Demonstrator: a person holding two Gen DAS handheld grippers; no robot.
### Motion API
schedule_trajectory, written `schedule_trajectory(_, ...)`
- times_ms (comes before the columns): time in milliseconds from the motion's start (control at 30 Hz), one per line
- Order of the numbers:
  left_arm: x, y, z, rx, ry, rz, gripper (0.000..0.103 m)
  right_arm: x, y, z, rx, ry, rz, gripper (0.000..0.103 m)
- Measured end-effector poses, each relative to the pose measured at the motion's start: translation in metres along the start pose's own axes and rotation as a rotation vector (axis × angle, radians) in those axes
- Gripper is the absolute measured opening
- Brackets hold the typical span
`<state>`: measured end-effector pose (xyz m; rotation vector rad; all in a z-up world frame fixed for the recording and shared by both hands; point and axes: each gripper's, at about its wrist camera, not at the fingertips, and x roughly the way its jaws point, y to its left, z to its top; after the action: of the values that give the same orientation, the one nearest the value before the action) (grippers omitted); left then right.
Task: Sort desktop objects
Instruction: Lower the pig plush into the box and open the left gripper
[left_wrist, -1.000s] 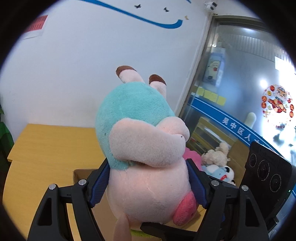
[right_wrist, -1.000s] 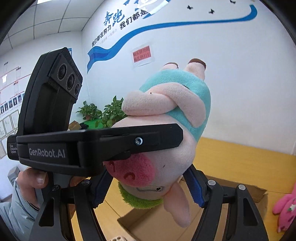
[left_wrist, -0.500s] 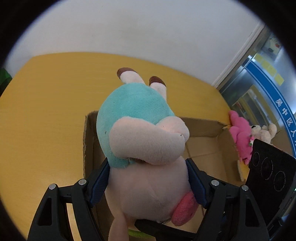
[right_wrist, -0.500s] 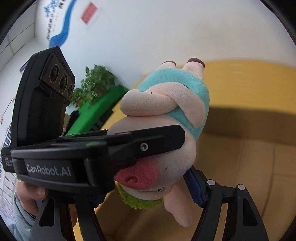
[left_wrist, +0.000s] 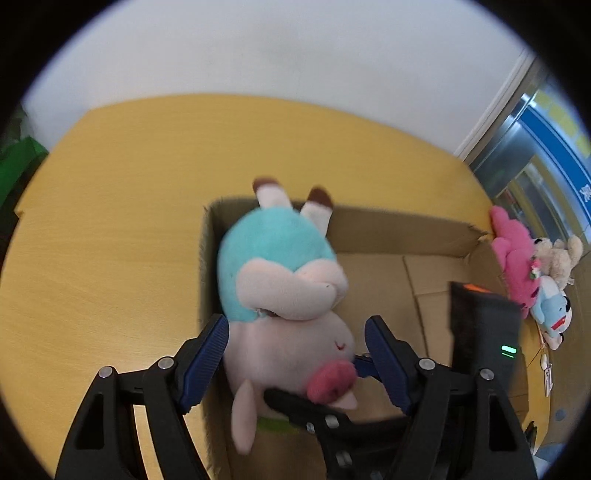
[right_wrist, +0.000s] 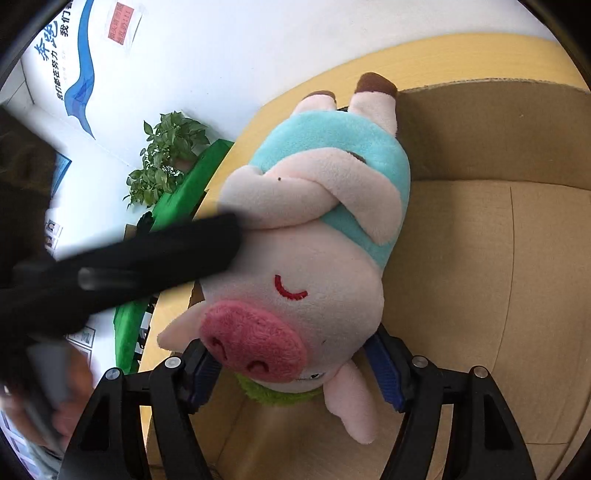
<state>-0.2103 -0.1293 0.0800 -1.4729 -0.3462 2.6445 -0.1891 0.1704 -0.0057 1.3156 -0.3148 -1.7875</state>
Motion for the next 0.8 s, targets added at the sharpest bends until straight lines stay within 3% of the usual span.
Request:
schedule_trajectory(100, -0.043, 0.008, -0.012, 0.012, -0.071, 0.023, 0.077, 0.011, -0.008, 0.005, -0.032, 0.011, -0.029, 0.074)
schedule_trajectory(233, -0.078, 0.017, -0.025, 0.005, -0.124, 0.065, 0.077, -0.013, 0.033, -0.001, -0.173, 0.026, -0.122, 0.078)
schedule_trajectory(333, -0.109, 0.013, -0.049, 0.032, -0.186, 0.079, 0.077, -0.059, 0.054, -0.038, -0.279, -0.053, -0.152, 0.092)
schedule_trajectory(400, -0.126, -0.001, -0.064, 0.047, -0.234, 0.088, 0.078, -0.098, 0.071, -0.058, -0.331, -0.118, -0.215, 0.103)
schedule_trajectory(667, -0.176, -0.049, -0.135, 0.128, -0.459, 0.158, 0.080, -0.201, 0.150, -0.126, -0.444, -0.311, -0.445, 0.103)
schedule_trajectory(700, -0.178, -0.058, -0.144, 0.138, -0.473, 0.179, 0.082, -0.190, 0.171, -0.116, -0.445, -0.330, -0.463, 0.103)
schedule_trajectory(800, -0.176, -0.077, -0.163, 0.121, -0.464, 0.192, 0.083, -0.240, 0.177, -0.161, -0.432, -0.403, -0.525, 0.103)
